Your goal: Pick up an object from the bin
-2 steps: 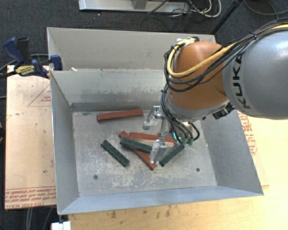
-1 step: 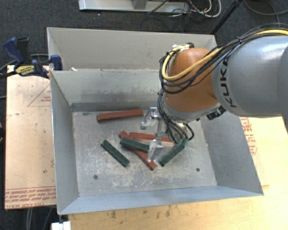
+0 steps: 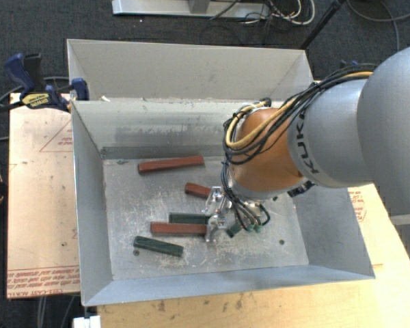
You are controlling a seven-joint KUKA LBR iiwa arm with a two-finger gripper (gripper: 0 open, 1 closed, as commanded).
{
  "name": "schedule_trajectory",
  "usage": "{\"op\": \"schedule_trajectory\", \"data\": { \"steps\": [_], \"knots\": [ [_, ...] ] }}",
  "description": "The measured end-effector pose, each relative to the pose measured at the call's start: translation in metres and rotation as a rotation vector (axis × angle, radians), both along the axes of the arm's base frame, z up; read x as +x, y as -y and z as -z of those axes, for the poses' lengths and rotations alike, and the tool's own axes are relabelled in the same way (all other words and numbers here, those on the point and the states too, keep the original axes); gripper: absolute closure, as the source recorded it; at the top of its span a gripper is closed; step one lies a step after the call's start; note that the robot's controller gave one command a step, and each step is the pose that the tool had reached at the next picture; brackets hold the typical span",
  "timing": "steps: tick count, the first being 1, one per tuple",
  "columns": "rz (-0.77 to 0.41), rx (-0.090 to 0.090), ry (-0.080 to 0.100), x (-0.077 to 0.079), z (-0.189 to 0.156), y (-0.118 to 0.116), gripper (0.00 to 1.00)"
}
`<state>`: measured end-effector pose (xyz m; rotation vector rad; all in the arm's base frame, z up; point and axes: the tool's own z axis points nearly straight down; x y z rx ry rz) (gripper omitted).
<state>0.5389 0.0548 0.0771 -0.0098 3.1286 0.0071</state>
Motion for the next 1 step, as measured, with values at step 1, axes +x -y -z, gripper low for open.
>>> {"op": "schedule_trajectory", "data": {
  "steps": [1],
  "knots": [
    [0.000,0.000,0.000,0.0000,0.0000,0.0000,1.00]
  ]
}}
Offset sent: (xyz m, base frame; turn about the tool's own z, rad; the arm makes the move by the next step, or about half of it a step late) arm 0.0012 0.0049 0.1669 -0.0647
